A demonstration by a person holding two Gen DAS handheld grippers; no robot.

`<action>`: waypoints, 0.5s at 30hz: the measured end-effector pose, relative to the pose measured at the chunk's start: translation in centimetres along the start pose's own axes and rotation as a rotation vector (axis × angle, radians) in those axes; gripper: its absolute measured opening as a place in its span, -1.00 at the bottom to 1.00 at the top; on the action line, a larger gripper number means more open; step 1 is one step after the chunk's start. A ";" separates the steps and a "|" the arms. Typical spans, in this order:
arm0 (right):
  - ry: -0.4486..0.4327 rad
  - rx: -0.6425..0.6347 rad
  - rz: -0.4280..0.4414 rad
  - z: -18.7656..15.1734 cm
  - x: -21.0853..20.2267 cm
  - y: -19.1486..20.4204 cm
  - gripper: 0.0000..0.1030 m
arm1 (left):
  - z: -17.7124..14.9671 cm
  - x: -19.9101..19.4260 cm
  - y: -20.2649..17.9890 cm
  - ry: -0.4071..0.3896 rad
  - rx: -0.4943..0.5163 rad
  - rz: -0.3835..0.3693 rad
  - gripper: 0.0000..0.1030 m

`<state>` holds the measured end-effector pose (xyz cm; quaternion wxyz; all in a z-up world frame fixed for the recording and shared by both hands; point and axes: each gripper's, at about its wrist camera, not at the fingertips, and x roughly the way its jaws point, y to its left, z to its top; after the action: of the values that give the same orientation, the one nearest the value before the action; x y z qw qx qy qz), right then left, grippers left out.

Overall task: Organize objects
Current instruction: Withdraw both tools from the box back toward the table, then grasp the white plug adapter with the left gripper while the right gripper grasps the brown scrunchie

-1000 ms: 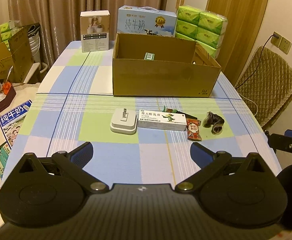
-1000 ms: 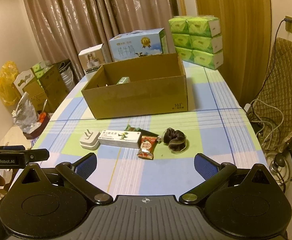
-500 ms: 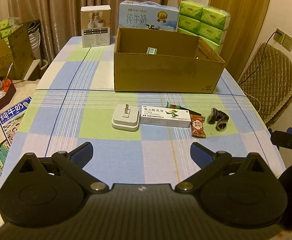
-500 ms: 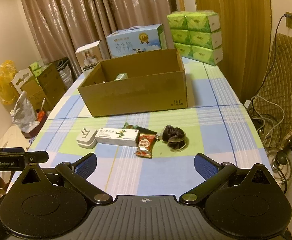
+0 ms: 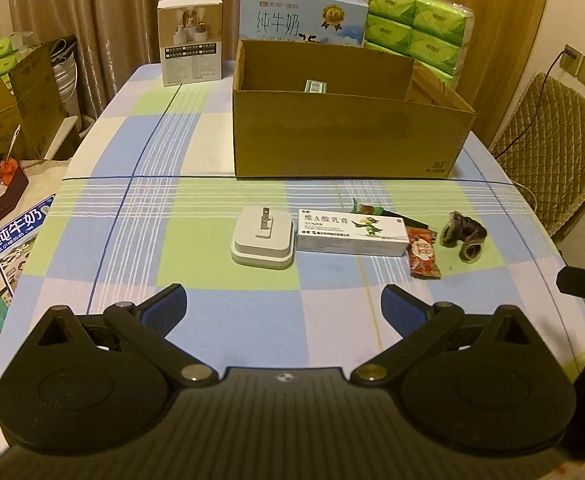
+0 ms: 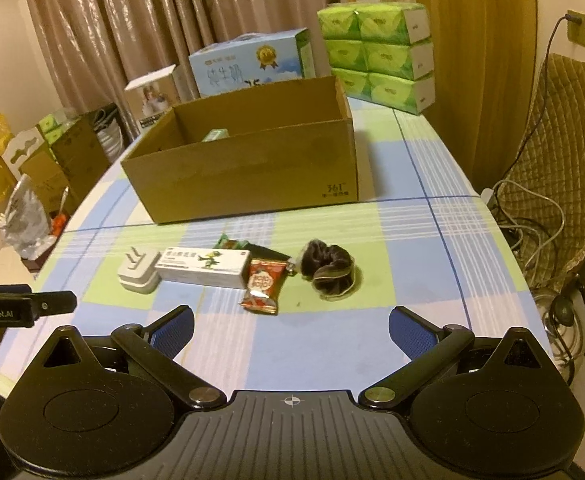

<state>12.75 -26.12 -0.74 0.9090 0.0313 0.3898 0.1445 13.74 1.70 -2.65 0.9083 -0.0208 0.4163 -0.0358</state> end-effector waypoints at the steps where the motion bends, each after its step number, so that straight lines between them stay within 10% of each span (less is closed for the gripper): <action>1: -0.001 -0.006 -0.004 0.1 0.4 -0.1 0.96 | 0.1 0.4 0.1 0.004 0.001 0.002 0.97; 15: 0.016 -0.007 -0.022 1.5 6.9 -2.5 0.64 | 1.8 7.7 1.5 0.022 0.071 0.001 0.80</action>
<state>18.96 -26.40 -4.97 0.9075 0.0227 0.3968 0.1359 20.23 2.55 -7.39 0.9038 0.0122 0.4247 -0.0506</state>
